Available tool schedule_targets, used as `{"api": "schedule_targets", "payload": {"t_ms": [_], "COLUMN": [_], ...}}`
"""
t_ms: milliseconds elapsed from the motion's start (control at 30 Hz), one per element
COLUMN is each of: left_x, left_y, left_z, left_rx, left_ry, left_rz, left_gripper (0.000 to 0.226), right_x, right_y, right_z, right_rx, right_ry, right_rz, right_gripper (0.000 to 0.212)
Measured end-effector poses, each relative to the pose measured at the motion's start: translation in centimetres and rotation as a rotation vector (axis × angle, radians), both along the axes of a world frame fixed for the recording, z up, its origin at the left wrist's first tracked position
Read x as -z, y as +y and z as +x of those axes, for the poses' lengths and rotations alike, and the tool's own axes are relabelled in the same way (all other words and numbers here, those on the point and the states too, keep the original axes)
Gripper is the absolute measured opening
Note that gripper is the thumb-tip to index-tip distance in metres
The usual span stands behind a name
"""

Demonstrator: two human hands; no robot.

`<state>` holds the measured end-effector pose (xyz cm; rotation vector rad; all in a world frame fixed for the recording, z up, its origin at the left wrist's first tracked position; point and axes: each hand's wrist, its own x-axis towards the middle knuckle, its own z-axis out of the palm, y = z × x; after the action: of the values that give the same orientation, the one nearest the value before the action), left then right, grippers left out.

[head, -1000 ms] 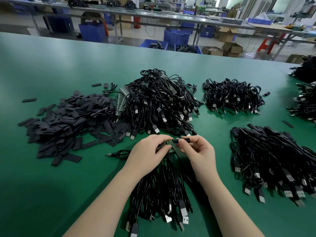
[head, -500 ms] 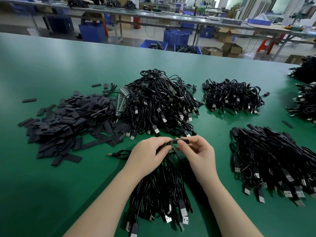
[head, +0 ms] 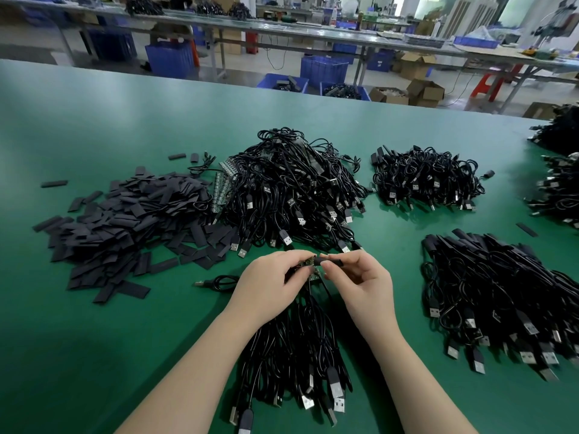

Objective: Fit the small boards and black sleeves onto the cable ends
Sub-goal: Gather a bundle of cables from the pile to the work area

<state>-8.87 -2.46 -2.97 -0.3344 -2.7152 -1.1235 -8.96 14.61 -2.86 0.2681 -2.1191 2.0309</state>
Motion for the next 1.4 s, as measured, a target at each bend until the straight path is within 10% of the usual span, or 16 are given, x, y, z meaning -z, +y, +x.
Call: {"api": "schedule_targets", "payload": {"t_ms": [1400], "left_x": [-0.9], "left_y": [0.2], "left_z": [0.6], "left_rx": [-0.052], "left_ry": [0.178], "left_rz": [0.048], "left_gripper": [0.013], "right_x": [-0.1], "right_y": [0.7], "right_z": [-0.3], "right_rx": [-0.048], "right_ry": [-0.216], "right_rz": [-0.129], "right_gripper": [0.014]}}
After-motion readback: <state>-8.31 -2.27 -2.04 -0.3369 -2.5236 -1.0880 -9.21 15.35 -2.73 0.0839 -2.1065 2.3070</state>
